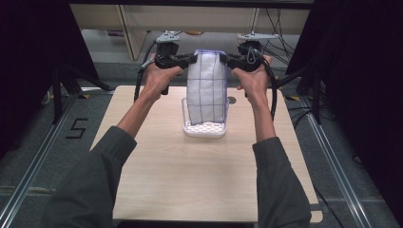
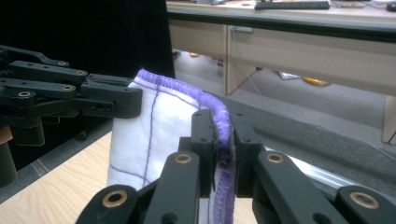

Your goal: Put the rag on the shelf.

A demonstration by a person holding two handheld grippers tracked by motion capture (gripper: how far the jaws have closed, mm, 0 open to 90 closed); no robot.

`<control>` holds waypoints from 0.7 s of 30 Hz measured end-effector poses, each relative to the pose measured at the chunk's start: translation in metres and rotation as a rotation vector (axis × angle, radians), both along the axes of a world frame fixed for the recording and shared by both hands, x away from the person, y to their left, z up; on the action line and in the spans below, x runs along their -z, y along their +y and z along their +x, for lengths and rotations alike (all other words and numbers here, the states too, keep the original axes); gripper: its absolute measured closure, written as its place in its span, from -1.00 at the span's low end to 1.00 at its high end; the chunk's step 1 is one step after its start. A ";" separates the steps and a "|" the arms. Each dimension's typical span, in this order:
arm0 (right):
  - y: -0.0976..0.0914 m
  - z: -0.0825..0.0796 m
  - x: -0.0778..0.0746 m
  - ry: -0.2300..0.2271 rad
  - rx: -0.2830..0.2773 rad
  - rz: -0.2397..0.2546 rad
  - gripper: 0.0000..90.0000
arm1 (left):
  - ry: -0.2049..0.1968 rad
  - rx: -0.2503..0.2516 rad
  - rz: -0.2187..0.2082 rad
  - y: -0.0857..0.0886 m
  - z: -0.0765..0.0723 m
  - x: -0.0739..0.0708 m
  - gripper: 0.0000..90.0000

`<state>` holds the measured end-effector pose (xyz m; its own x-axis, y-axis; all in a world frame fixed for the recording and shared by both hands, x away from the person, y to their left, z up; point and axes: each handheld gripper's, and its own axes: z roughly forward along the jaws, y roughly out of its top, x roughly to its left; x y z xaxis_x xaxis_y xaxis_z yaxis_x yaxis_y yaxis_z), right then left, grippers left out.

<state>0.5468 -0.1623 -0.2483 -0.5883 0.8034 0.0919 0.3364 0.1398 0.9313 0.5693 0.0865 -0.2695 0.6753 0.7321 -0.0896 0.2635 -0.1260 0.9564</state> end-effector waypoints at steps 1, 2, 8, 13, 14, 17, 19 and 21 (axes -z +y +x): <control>0.001 0.003 0.002 0.005 0.003 0.004 0.84 | -0.003 -0.008 0.000 0.000 0.004 0.003 0.84; 0.001 0.007 0.004 -0.002 0.002 -0.005 0.84 | 0.002 -0.013 -0.011 0.000 0.008 0.007 0.83; 0.001 0.028 0.021 0.026 0.039 -0.016 0.84 | 0.024 -0.025 -0.005 -0.005 0.025 0.025 0.82; 0.001 0.039 0.036 0.070 0.067 -0.016 0.83 | 0.033 -0.030 0.005 -0.007 0.032 0.038 0.82; 0.000 0.041 0.040 0.066 0.070 -0.017 0.83 | 0.036 -0.030 0.003 -0.007 0.033 0.041 0.82; 0.000 0.045 0.049 0.089 0.079 -0.030 0.82 | 0.045 -0.033 0.017 -0.007 0.035 0.050 0.82; 0.001 0.047 0.054 0.104 0.078 -0.027 0.82 | 0.056 -0.035 0.023 -0.006 0.036 0.056 0.82; 0.005 0.049 0.063 0.113 0.084 -0.044 0.82 | 0.064 -0.035 0.027 -0.006 0.037 0.061 0.82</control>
